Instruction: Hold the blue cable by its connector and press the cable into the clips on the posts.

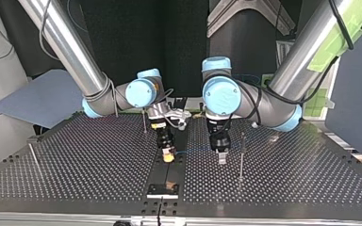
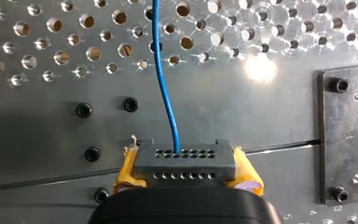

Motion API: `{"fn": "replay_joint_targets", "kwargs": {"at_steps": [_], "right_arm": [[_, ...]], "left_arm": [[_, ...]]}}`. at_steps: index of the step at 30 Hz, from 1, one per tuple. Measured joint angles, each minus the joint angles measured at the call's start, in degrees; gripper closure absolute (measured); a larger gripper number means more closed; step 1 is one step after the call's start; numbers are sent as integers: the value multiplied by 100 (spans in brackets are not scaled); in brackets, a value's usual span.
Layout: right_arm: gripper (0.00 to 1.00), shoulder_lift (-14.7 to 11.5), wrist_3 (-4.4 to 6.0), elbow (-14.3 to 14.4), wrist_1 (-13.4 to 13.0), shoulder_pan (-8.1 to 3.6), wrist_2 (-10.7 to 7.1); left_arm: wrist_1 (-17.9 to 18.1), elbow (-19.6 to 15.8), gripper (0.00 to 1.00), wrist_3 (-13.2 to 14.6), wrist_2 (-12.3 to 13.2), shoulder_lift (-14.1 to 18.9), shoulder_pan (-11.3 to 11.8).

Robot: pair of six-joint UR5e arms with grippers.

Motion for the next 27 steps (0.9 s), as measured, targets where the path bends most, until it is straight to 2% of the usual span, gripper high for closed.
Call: {"fn": "replay_joint_targets", "kwargs": {"at_steps": [4, 5, 6, 8, 9, 11, 12, 13, 14, 18, 27], "right_arm": [[100, 25, 0, 1, -1, -1, -5], [100, 35, 0, 1, 1, -1, -7], [100, 47, 0, 0, 2, -1, -8], [100, 86, 0, -1, 4, -1, -11], [100, 105, 0, -1, 5, -1, -11], [100, 142, 0, -1, 6, 3, -12], [100, 152, 0, -1, 6, 5, -12], [100, 161, 0, -2, 6, 8, -13], [100, 164, 0, -3, 6, 9, -12], [100, 166, 0, -4, 10, 11, -13], [100, 138, -2, -6, 73, -3, -16]], "left_arm": [[76, 2, 0, 62, -6, -1, -11], [85, 2, 13, 68, -7, 0, -14], [91, 3, 13, 74, -8, -1, -18], [98, 3, 38, 81, -24, 3, -28], [100, 4, 38, 83, -41, 3, -32], [105, 4, 83, 85, -111, 2, -43], [111, 4, 83, 86, -152, 2, -46], [127, 4, 96, 90, -213, 0, -49], [142, 4, 100, 97, -253, 1, -50], [198, 4, 100, 151, -335, 1, -52], [332, 4, 100, 167, -305, 0, -95]]}}
